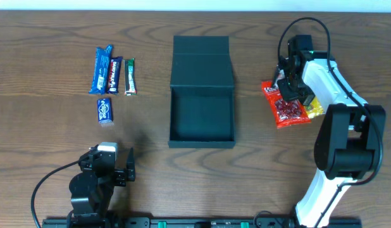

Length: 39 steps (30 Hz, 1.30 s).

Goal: Pack container
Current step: 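Grasp the black-and-clear snack bag with the right gripper, then carry the bag over the box and lower it inside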

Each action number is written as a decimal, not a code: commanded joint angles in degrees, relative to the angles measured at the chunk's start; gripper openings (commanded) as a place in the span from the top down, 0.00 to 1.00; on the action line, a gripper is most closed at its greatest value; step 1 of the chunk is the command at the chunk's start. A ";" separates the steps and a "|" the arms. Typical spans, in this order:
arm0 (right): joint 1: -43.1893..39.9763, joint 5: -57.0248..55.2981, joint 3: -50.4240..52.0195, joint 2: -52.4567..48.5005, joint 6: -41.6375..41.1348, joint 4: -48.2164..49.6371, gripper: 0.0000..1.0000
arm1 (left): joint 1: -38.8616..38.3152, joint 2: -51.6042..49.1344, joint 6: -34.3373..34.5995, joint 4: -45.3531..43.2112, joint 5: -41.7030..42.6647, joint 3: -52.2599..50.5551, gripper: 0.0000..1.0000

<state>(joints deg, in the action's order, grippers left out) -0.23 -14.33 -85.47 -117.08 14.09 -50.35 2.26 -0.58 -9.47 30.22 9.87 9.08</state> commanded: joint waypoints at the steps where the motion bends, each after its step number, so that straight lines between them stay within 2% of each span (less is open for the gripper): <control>1: -0.46 1.27 0.15 -0.59 -0.81 0.52 0.99 | 0.35 0.33 -0.83 -0.07 -0.20 -0.79 0.05; 5: -0.15 3.78 -0.04 -0.57 -0.90 1.07 0.99 | 0.35 0.33 -0.83 -0.07 -0.20 -0.76 0.05; 9: 0.94 4.31 -2.97 -0.46 -4.63 -0.26 0.99 | 0.35 0.33 -0.83 -0.07 -0.20 -0.76 0.05; 18: 5.40 4.31 -18.67 1.95 -12.24 -3.30 0.98 | 0.35 0.33 -0.83 -0.07 -0.20 -0.79 0.04; 27: 17.94 4.28 -29.97 2.12 -25.18 -13.40 0.99 | 0.35 0.33 -0.83 -0.07 -0.20 -0.76 0.05; 30: 22.93 4.26 -31.17 2.12 -30.95 -15.12 0.99 | 0.35 0.33 -0.83 -0.07 -0.20 -0.76 0.05; 34: 27.96 3.74 -31.17 2.12 -42.69 -17.64 0.99 | 0.35 0.33 -0.83 -0.07 -0.20 -0.76 0.05; 39: 35.17 -3.45 -31.36 2.12 -56.11 -21.77 0.99 | 0.35 0.33 -0.83 -0.07 -0.20 -0.76 0.05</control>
<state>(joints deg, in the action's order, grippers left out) 32.45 -12.80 -115.39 -116.92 -31.86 -71.48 2.26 -0.58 -9.47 30.20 9.89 9.06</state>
